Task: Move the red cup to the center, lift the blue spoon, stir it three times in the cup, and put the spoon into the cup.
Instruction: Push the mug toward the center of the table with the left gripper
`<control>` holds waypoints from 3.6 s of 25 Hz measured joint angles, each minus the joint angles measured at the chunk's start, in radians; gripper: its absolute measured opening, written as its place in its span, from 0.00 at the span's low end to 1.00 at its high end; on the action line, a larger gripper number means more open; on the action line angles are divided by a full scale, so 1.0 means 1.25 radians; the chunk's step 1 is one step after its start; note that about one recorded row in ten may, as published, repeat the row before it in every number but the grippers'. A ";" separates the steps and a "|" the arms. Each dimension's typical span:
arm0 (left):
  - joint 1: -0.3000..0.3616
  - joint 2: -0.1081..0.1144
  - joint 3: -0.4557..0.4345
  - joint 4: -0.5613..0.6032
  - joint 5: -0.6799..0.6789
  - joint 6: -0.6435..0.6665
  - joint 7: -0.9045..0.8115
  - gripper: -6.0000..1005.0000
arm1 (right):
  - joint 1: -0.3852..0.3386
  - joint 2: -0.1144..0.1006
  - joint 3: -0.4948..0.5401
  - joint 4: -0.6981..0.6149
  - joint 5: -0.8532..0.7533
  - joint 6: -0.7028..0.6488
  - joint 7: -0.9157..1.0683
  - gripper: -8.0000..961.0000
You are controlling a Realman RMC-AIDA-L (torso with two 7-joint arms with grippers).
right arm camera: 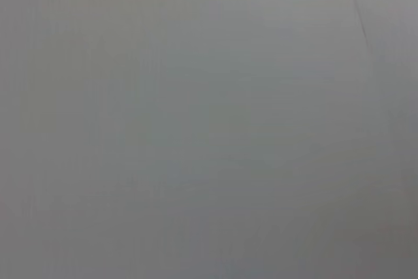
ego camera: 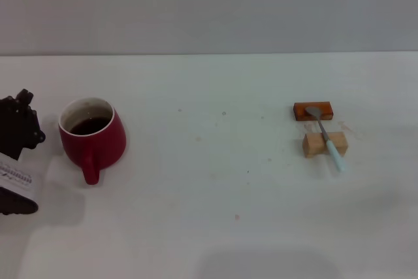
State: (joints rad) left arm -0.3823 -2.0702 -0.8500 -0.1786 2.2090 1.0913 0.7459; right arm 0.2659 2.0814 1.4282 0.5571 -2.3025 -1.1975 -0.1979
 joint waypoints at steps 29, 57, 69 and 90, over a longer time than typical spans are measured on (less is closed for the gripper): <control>-0.001 -0.004 0.132 -0.069 0.000 -0.059 0.179 0.04 | -0.022 -0.001 -0.005 0.011 -0.006 -0.007 0.000 0.78; -0.004 -0.007 0.234 -0.166 0.000 -0.070 0.212 0.04 | -0.036 -0.004 -0.019 0.029 -0.007 -0.008 0.000 0.78; -0.010 -0.004 0.217 -0.157 -0.007 -0.101 0.216 0.04 | -0.036 -0.003 -0.024 0.034 -0.007 -0.008 0.000 0.78; -0.044 -0.007 0.237 -0.175 -0.001 -0.166 0.286 0.04 | -0.042 -0.002 -0.030 0.043 -0.007 -0.008 0.000 0.79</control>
State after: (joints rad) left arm -0.4367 -2.0785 -0.5534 -0.3970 2.2078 0.8842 1.1037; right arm 0.2131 2.0786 1.3912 0.6107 -2.3117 -1.2072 -0.1979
